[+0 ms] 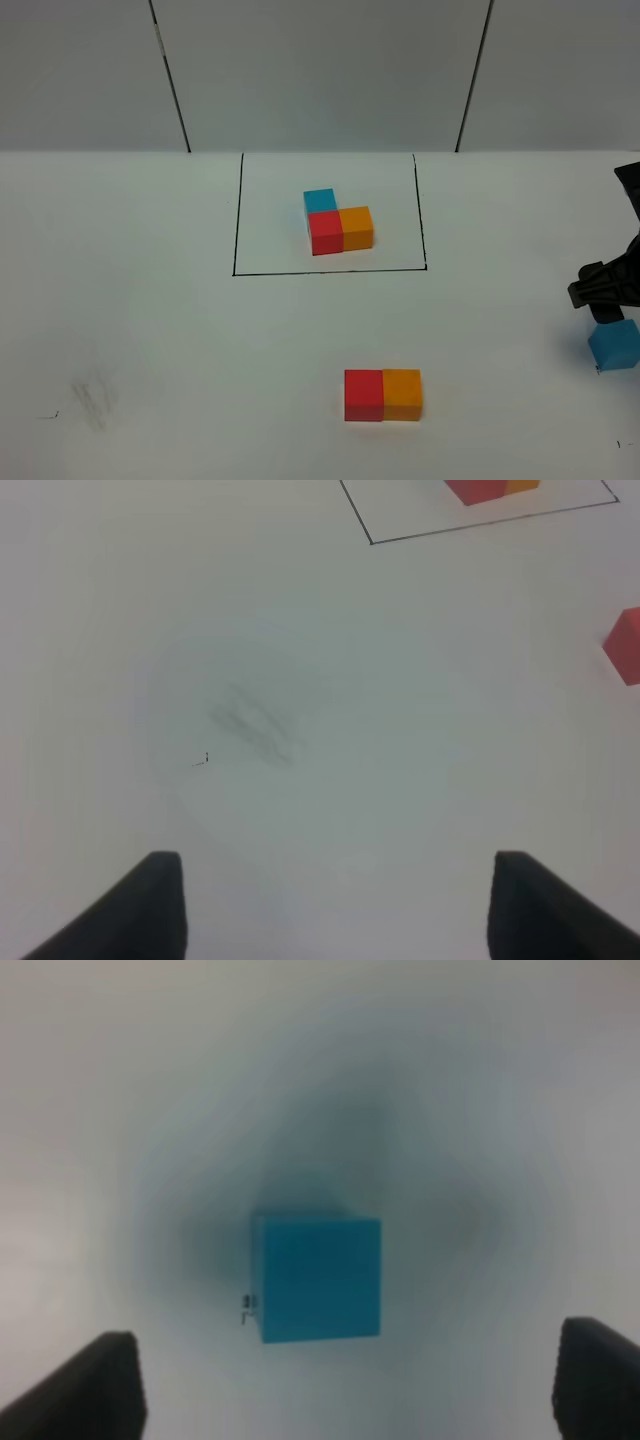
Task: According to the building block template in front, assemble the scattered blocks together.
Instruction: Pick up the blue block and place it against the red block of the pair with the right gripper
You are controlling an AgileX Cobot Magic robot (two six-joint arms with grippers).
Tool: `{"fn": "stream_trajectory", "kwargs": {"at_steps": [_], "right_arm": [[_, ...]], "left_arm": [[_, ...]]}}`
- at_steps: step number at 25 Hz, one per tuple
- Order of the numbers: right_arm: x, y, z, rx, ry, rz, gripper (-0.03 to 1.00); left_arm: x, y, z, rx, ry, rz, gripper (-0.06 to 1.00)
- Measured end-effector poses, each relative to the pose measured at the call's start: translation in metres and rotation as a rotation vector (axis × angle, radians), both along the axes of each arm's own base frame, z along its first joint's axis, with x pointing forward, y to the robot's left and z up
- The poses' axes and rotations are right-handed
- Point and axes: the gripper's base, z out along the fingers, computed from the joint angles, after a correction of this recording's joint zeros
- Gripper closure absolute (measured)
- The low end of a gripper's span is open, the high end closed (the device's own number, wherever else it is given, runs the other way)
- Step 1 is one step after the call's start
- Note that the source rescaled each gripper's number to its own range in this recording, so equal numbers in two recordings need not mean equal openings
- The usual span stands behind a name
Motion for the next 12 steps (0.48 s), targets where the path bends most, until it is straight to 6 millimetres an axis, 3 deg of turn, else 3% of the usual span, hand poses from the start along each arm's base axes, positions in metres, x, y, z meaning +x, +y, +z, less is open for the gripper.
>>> {"fn": "stream_trajectory", "kwargs": {"at_steps": [12], "right_arm": [[0.021, -0.013, -0.050, -0.005, 0.080, -0.002, 0.22]], "left_arm": [[0.000, 0.000, 0.000, 0.001, 0.000, -0.001, 0.41]]}}
